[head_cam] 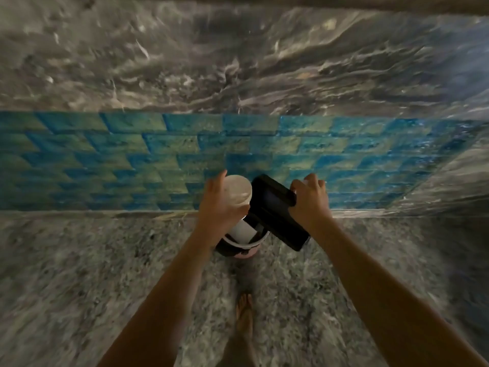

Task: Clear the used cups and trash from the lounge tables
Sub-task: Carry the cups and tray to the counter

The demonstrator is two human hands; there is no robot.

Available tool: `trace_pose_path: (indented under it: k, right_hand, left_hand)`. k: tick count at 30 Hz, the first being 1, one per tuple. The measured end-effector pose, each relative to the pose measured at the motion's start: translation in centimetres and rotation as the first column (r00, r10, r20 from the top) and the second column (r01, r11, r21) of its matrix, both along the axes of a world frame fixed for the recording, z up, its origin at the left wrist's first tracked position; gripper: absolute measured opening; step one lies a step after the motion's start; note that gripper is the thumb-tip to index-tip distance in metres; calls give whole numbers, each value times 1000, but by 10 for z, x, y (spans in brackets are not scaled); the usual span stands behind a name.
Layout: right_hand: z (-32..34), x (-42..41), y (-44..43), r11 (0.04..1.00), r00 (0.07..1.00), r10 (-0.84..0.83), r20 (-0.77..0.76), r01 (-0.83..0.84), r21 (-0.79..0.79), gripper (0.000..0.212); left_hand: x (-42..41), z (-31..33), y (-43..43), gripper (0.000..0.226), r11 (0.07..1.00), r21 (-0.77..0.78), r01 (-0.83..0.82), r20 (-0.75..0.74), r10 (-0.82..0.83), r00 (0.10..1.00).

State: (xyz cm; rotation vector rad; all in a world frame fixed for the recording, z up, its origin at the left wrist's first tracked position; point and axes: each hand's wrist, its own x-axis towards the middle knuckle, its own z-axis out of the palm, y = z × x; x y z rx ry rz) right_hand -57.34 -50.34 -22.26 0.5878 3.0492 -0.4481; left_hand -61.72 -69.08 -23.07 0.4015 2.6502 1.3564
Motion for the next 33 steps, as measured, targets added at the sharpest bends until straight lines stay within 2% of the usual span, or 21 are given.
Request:
trace_pose_path:
  k: [6,10,14,18,22,27,33]
  right_hand:
    - [-117,-119,35,998,988,33,153,-24,-61,38]
    - [-208,-176,47,992,981,25,190,-2,-123,38]
    - [-300,-209,52,983,970,5,245,41,-180,36]
    - [-382,-223,53,967,956,14,294,62,-248,43]
    - [-416,-233,59,965,960,9,279,65,-255,48]
    - [-425,-248,70,961,954,80,290,4,-277,57]
    - [-414,-247,73,956,959,117,257,-38,-292,40]
  left_hand:
    - [-97,-108,37,70,993,-31,-118,95,120,988]
    - [-138,-193,50,67,976,-89,-201,156,213,965]
    - [-154,-275,65,69,945,-130,-299,240,323,915]
    - [-155,-352,81,64,917,-148,-371,361,399,843]
    - [-154,-393,92,69,886,-215,-411,378,464,801]
    - [-153,-408,98,74,868,-244,-433,383,496,779]
    - [-151,-406,103,74,852,-267,-451,387,524,759]
